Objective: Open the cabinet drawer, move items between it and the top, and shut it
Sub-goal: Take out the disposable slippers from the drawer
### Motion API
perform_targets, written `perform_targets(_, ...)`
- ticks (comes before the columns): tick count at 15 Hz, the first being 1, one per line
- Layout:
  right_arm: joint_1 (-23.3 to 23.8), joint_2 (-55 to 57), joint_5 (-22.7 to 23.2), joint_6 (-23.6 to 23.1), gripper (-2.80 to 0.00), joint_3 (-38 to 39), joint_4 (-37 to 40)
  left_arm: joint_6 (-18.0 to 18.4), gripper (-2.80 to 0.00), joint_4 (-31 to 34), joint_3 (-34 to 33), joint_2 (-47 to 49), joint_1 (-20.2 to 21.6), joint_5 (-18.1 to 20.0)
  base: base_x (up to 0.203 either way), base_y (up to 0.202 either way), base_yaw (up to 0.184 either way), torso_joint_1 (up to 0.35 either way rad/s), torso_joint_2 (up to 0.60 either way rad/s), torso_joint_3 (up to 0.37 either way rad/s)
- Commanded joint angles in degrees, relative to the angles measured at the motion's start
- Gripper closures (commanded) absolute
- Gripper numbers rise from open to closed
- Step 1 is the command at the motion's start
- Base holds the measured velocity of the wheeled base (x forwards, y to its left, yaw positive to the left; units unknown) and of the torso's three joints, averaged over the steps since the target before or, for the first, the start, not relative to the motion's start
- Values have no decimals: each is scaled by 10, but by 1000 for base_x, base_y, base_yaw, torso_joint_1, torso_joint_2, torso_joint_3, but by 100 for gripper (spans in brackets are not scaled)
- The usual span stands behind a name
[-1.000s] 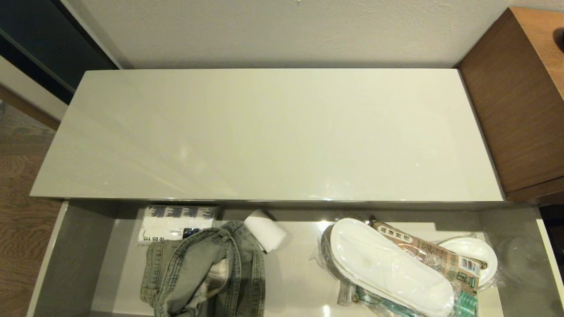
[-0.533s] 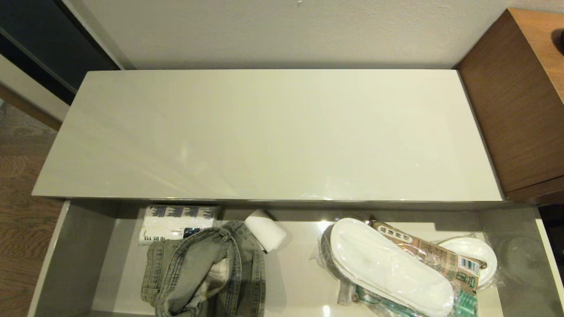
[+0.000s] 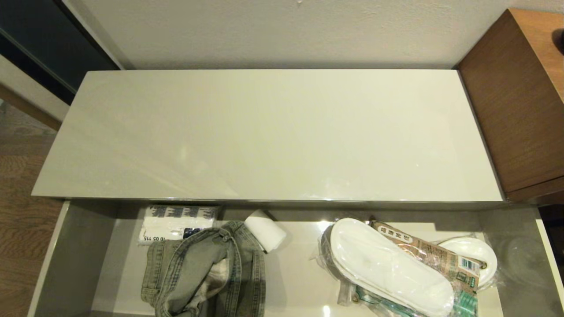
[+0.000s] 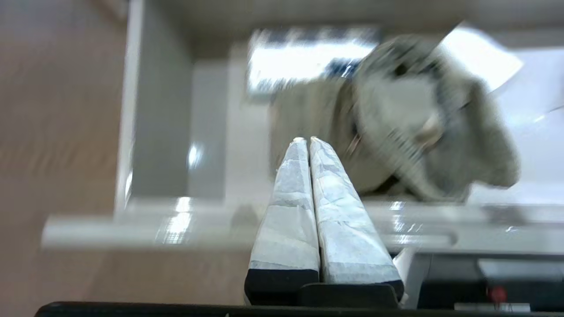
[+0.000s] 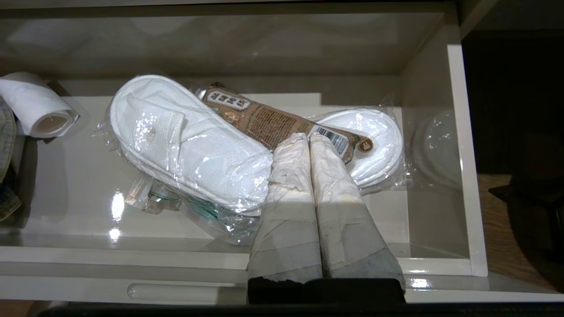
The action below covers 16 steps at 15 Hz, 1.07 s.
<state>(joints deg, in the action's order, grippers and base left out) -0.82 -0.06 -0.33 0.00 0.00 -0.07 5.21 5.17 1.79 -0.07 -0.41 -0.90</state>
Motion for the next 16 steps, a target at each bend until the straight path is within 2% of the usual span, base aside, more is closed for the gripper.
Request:
perform_targets(1,0,-13,0,0,0,1,0,10,0,-35,-16,2,1,15,0,0,0,0,0,0)
perform_targets(2,0,-13,0,0,0,1,0,8,0,-46,-18,2,1,20,0,0,0,0,0,0)
perform_targets(4,0,-13,0,0,0,1,0,-23,0,-48,-18,2,1,18,0,0,0,0,0,0)
perform_targets(16,-1,-13,0,-1,0,1,0,-27,0,-49,-18,2,1,17,0,0,0,0,0,0)
